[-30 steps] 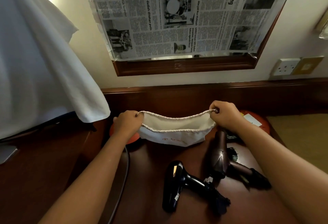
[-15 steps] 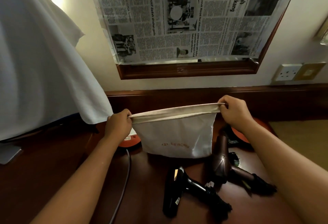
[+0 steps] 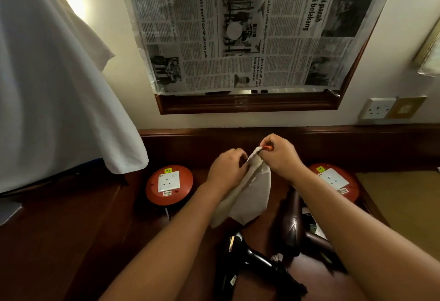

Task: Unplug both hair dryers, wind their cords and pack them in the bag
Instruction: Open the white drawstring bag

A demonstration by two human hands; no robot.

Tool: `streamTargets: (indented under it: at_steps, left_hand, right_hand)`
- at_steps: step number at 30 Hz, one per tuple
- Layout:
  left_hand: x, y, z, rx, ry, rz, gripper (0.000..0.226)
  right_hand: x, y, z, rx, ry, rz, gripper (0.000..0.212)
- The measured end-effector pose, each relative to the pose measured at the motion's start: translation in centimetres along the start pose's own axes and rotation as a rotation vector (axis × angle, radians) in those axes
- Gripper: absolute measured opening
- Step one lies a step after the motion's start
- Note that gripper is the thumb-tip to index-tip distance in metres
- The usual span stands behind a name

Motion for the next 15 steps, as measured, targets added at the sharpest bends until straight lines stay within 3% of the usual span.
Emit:
streamTargets:
  at_steps: [6, 9, 15]
  left_hand:
    - [2.7, 0.6, 0.1, -0.027, 0.271, -0.147, 0.014]
    - [4.2, 0.5, 0.1, -0.016, 0.324, -0.176, 0.011]
    - [8.8, -3.5, -1.0, 0.212, 0.533, -0.350, 0.011]
  right_hand:
    - [0.7, 1.7, -0.9, -0.010, 0.069, -0.206, 0.013]
    - [1.0, 2.3, -1.0, 0.013, 0.131, -0.275, 0.012]
    - [1.8, 5.4, -1.2, -0.135, 0.223, -0.205, 0.009]
Point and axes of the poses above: each hand's wrist, its own z-axis towards the middle knuckle, its own x-axis out of the back of the hand, y = z × x, the point moved 10 cm from there along z, towards the middle knuckle, and after that the axes turned 3 degrees about x, right-handed, at the moved point
